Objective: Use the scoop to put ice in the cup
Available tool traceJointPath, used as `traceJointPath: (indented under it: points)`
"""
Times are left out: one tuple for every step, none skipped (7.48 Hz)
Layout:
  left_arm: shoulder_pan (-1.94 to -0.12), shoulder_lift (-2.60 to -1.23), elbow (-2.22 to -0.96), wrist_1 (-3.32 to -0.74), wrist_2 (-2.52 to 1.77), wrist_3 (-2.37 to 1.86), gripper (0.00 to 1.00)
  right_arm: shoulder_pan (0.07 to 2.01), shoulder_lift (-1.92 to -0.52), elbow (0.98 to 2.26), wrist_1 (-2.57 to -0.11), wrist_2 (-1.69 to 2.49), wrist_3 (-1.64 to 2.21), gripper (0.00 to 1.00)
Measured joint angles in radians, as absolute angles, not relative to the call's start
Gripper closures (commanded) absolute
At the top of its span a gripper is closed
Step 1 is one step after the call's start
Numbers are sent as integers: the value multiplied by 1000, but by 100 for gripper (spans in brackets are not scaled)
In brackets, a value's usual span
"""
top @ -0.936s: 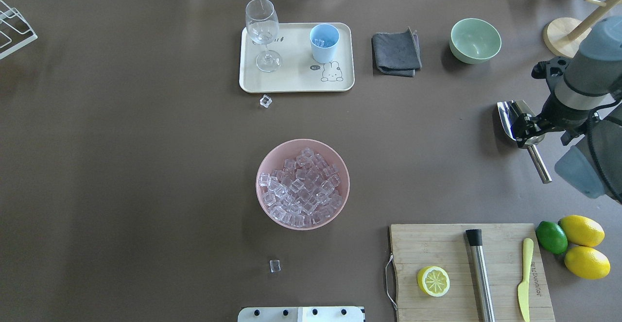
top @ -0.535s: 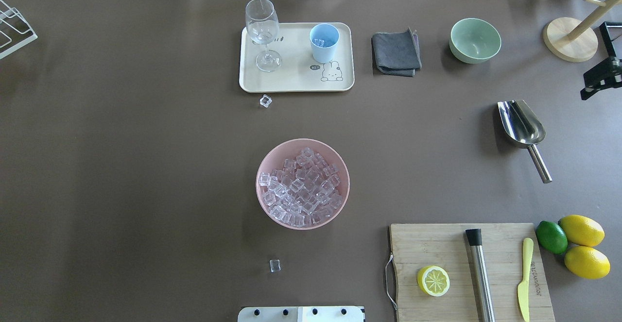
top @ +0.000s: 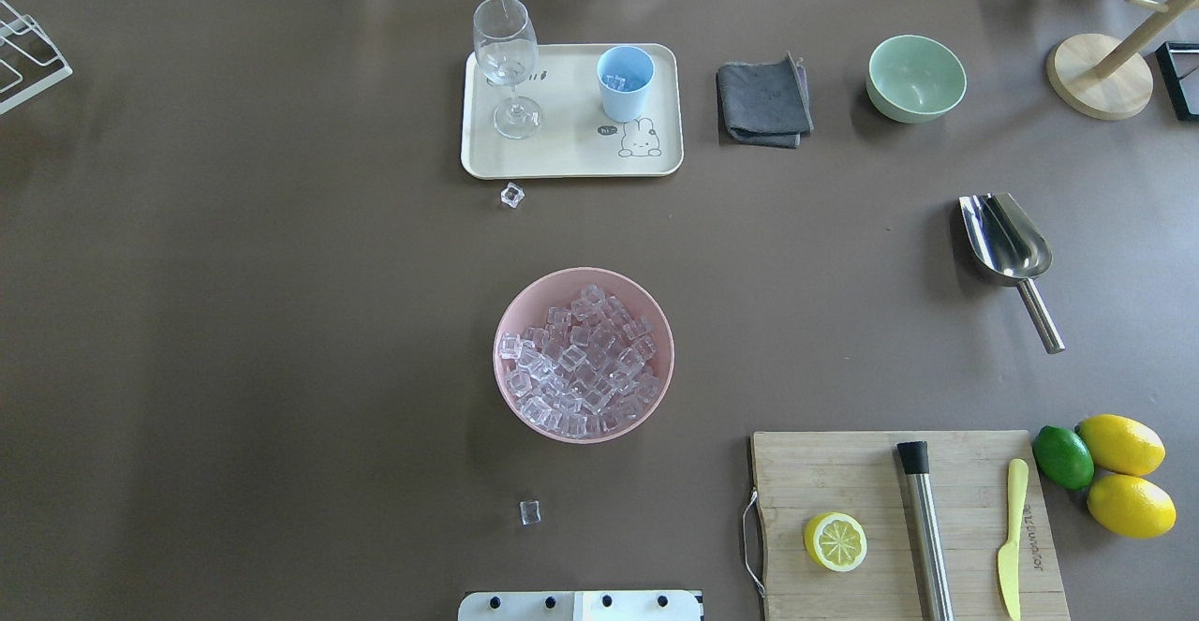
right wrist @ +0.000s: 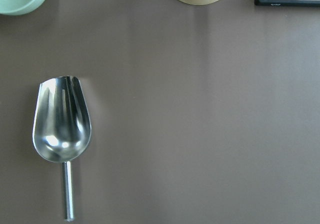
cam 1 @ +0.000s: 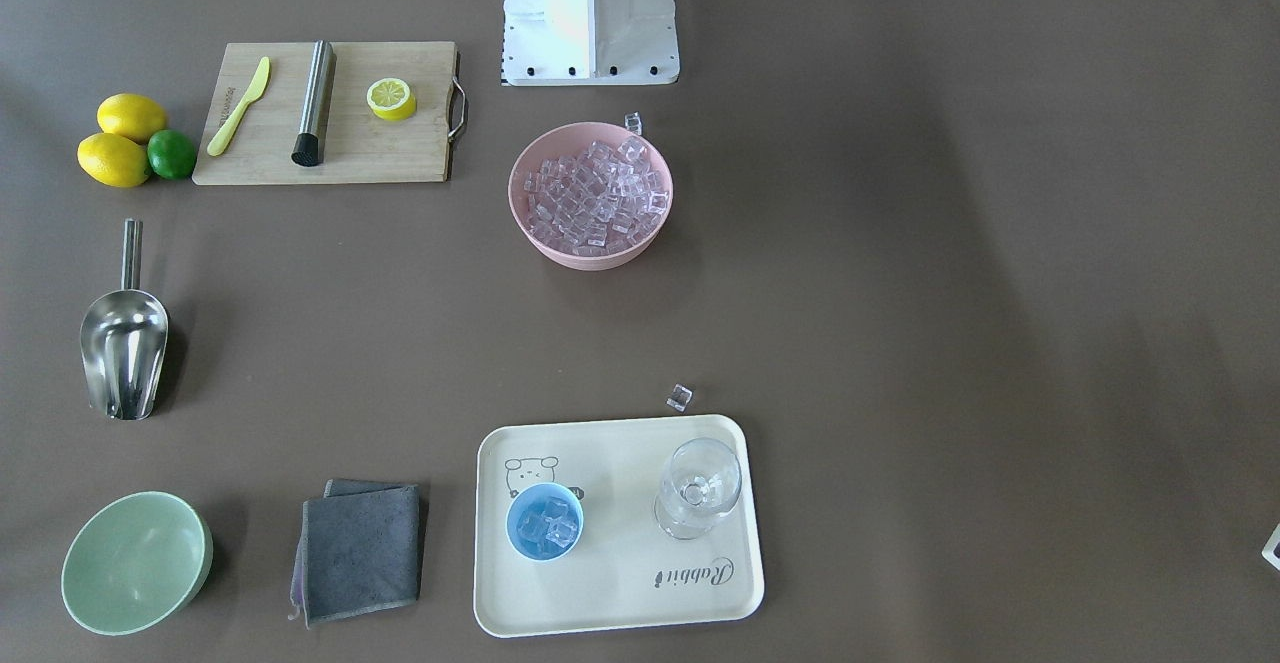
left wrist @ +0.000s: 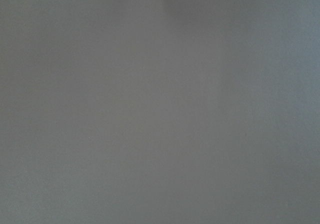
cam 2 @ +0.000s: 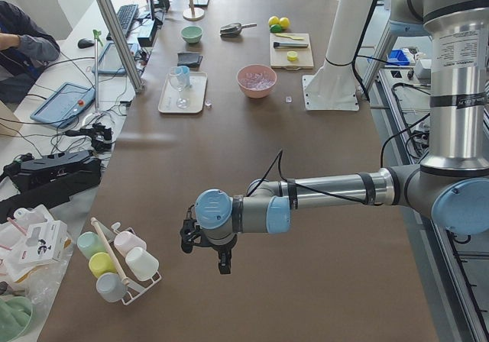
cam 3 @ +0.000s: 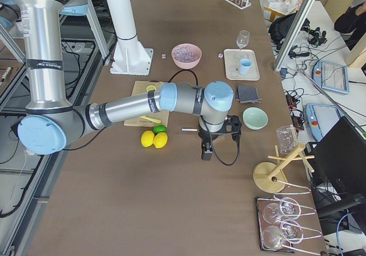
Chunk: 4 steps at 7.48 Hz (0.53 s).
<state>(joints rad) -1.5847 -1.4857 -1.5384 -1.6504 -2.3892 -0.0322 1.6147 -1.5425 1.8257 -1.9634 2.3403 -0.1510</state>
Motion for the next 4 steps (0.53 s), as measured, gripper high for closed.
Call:
traceJointPath:
  points:
    - [-1585, -1486, -1539, -1651, -2390, -31, 2, 1659, -1571, 1784, -1966, 2341, -235, 0]
    - [-1585, -1486, -1539, -1651, -2390, -31, 2, 1682, -1591, 1751, -1956, 2340, -274, 0]
    - [-1585, -1486, -1539, -1652, -2391, -30, 2, 1693, -1610, 1721, -1913, 2339, -289, 0]
    - [-1585, -1486, -1540, -1651, -2390, -29, 2, 1696, -1621, 1697, -1863, 2339, -292, 0]
